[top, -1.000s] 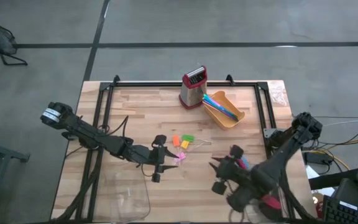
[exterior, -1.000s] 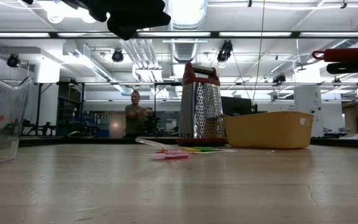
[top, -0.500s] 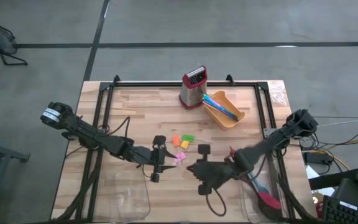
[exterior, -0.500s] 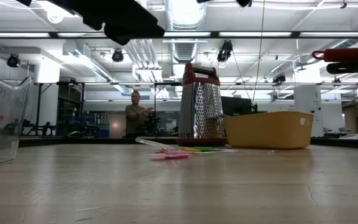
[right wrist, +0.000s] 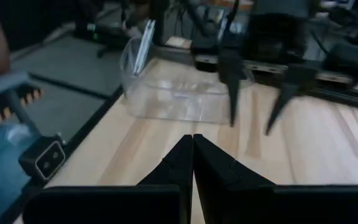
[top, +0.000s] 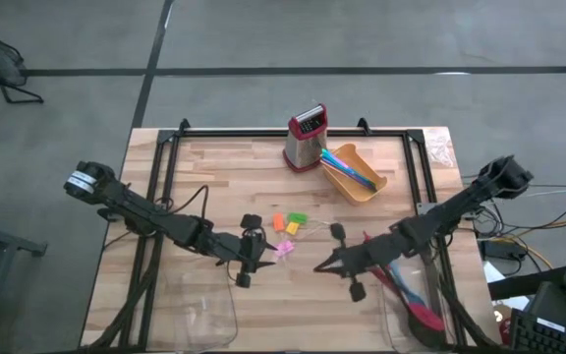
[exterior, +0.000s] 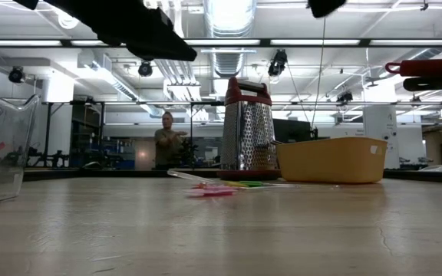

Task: Pick & Place Kitchen Items
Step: Put the yellow spatula into the left transparent bin

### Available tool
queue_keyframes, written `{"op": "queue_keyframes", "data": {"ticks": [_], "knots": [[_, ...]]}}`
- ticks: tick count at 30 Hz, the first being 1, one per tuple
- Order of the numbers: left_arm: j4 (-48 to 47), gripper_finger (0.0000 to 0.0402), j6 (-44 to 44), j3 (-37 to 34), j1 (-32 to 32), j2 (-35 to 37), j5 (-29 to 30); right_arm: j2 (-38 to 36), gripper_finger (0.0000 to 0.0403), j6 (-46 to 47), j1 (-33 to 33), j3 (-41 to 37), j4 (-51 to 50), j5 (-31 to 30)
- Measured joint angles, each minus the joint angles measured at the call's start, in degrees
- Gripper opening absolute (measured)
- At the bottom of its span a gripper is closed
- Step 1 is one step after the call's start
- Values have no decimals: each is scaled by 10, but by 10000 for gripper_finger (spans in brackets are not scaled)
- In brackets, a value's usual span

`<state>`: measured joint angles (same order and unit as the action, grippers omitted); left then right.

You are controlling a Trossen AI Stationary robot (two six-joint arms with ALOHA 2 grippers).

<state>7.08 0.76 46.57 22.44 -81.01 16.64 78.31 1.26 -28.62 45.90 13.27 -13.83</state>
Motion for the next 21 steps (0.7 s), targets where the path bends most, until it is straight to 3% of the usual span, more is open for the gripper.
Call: {"op": "queue_keyframes", "data": {"ticks": [10,16,21], "knots": [[-22,174,-159,0,-37,-7,1,-112,8,58,2,-119,63,-115],[-34,174,-210,2,-55,-42,7,-136,8,66,2,-133,70,-118],[-44,175,-234,21,-77,-94,-31,-136,8,70,2,-133,72,-118]]}}
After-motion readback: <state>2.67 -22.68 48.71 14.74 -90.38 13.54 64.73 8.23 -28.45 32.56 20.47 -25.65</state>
